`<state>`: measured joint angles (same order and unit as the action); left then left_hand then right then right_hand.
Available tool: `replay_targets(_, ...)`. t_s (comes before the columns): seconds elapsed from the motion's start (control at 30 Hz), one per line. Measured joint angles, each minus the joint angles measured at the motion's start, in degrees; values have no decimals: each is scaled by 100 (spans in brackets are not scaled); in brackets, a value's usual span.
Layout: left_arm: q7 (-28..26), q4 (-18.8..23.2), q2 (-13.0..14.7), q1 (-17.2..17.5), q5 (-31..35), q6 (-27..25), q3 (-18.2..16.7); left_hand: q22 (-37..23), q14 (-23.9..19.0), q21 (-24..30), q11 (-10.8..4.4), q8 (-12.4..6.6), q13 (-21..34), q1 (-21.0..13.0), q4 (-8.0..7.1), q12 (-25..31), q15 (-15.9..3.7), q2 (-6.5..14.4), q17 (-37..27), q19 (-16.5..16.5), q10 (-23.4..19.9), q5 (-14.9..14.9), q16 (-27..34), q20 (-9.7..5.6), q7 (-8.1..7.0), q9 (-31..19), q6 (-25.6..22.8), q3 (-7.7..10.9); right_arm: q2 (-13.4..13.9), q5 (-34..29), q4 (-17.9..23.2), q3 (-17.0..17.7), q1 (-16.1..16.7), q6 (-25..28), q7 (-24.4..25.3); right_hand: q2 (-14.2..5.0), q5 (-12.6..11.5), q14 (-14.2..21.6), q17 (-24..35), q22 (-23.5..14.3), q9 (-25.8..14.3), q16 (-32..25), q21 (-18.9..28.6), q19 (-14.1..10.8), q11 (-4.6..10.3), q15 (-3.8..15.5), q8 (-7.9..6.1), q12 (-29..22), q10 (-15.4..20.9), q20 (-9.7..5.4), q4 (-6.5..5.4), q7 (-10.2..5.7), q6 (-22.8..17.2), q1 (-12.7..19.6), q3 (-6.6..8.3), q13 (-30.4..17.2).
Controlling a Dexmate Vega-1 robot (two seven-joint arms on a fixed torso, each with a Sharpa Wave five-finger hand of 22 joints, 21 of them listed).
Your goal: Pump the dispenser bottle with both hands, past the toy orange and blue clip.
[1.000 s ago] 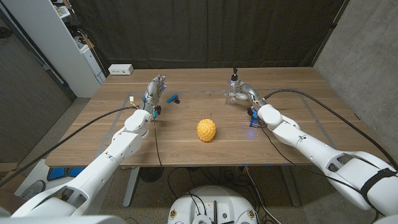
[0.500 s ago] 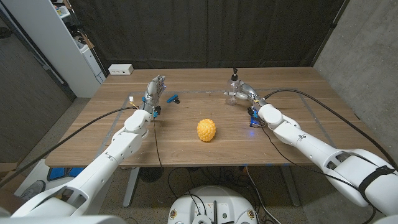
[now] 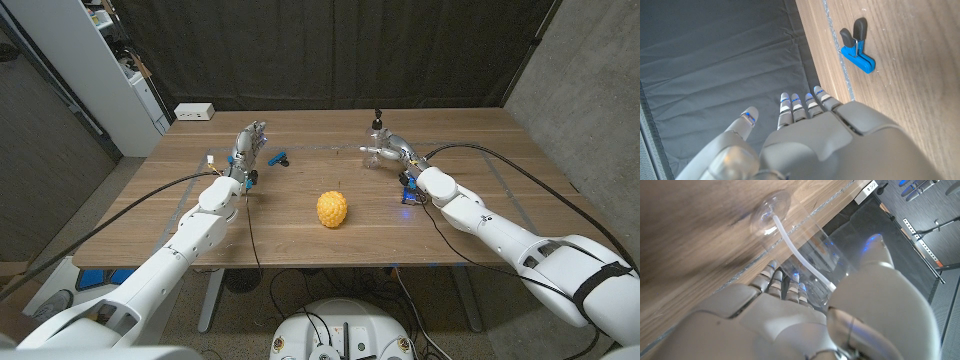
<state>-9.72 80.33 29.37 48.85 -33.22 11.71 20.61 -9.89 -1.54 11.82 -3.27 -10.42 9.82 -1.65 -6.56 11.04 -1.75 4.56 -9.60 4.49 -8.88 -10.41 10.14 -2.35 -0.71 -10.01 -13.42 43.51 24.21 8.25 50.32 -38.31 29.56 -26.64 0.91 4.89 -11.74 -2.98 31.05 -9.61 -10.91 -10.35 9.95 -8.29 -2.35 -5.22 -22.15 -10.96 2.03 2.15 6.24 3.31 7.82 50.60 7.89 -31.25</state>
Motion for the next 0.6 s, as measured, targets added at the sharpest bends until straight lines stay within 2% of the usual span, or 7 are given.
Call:
replay_targets(0.07, 9, 0, 0, 0, -2, 0, 0, 0, 0, 0, 0, 0, 0, 0, 0, 0, 0, 0, 0, 0, 0, 0, 0, 0, 0, 0, 0, 0, -10, 0, -51, 3, -17, 0, 0, 0, 0, -50, -37, 0, 0, 0, 0, 61, -37, -9, 36, 17, -37, -19, -8, 19, 19, -2, -8, 28)
replay_targets(0.17, 14, -2, 9, -7, -4, 3, -3, 0, 0, 0, 0, 0, 0, 0, 0, 0, 0, 0, 0, 0, 0, 0, 0, 0, 0, 0, 0, 0, -19, 75, -108, 8, -37, -130, -143, -8, 0, -175, -109, 0, 0, 41, 2, 176, -31, -11, 131, 16, -138, -26, -6, -3, 99, -98, -9, 82)
replay_targets(0.3, 20, -5, 10, -12, -6, 16, -4, 0, 0, 0, 0, 0, 0, 0, 0, 0, 0, 0, -1, 0, 0, 0, 0, 0, 0, 0, 0, 0, -21, 95, -173, 20, -58, -157, -181, -17, -36, -317, -200, 0, 26, 41, 2, 281, -31, -32, 248, 16, -241, -32, 8, 49, 193, -121, -24, 157)
replay_targets(0.47, 29, -12, 8, -19, -8, 19, -6, 0, 0, 0, 0, 0, 0, 0, 0, 0, 0, 0, -1, 31, 0, 0, 0, 32, 0, 1, 0, 0, -12, 208, -235, 36, -77, -264, -388, 37, -139, -632, -427, 0, 26, 41, 2, 547, -103, -83, 509, 60, -661, -29, -27, 49, 193, -324, -58, 351)
replay_targets(0.6, 34, -5, 26, -19, -9, 19, -7, 0, 0, 0, 0, 0, 0, 0, 24, 0, 0, 0, -1, 32, 0, 0, 0, 32, 0, 1, 0, 23, -4, 289, -273, 50, -89, -322, -537, 37, -247, -673, -628, -1, 26, 41, 2, 779, -156, -123, 758, 104, -1101, -61, -23, 16, 221, -446, -104, 584)
